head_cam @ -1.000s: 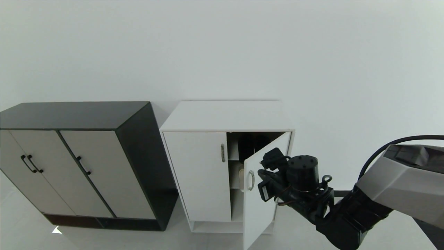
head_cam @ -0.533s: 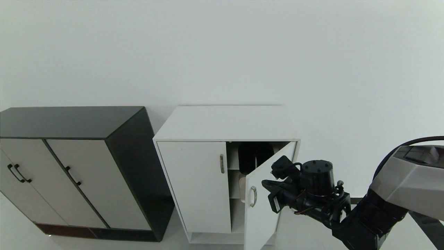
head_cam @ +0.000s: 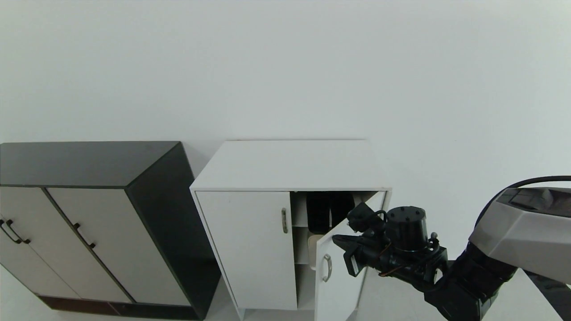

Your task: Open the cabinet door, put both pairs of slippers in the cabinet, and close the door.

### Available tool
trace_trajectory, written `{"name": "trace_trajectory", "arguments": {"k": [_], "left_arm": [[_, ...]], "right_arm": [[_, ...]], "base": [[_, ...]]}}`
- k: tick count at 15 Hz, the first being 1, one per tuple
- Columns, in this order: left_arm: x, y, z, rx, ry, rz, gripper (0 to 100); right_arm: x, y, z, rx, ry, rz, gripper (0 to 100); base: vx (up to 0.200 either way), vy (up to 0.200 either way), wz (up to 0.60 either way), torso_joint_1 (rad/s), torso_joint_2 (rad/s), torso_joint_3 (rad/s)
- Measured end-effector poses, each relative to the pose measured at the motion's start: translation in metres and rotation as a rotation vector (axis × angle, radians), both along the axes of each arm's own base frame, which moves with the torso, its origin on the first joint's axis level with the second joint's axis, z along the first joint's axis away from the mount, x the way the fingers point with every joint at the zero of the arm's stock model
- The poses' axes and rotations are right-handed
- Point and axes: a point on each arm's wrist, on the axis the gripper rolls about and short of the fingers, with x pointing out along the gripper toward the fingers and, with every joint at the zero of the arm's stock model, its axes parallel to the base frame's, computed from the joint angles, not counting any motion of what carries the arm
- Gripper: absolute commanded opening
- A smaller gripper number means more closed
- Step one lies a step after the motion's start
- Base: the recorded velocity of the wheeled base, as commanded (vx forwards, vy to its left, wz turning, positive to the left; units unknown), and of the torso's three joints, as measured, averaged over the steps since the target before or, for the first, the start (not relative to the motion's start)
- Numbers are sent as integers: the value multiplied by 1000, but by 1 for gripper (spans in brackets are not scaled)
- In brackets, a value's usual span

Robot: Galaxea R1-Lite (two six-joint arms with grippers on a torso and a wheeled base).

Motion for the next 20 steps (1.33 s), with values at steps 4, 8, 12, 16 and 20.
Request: {"name": "trace_trajectory", "arguments": {"k": [4, 8, 12, 16, 20], "left_arm": [[0, 0, 0, 1, 0, 0, 0], [0, 0, 0, 1, 0, 0, 0], [0, 0, 0, 1, 0, -1, 0], [0, 0, 0, 1, 0, -2, 0], [0, 0, 0, 1, 0, -2, 0]], "right_arm": [[18, -1, -5, 13, -10, -28, 0], [43, -3, -8, 28, -35, -66, 0], [67, -1, -7, 38, -53, -92, 0], [84, 0, -8, 41, -57, -109, 0], [98, 3, -10, 41, -59, -119, 0]], "base": [[0, 0, 0, 0, 0, 0], [0, 0, 0, 0, 0, 0], [0, 0, 0, 0, 0, 0], [0, 0, 0, 0, 0, 0], [0, 0, 0, 0, 0, 0]]}}
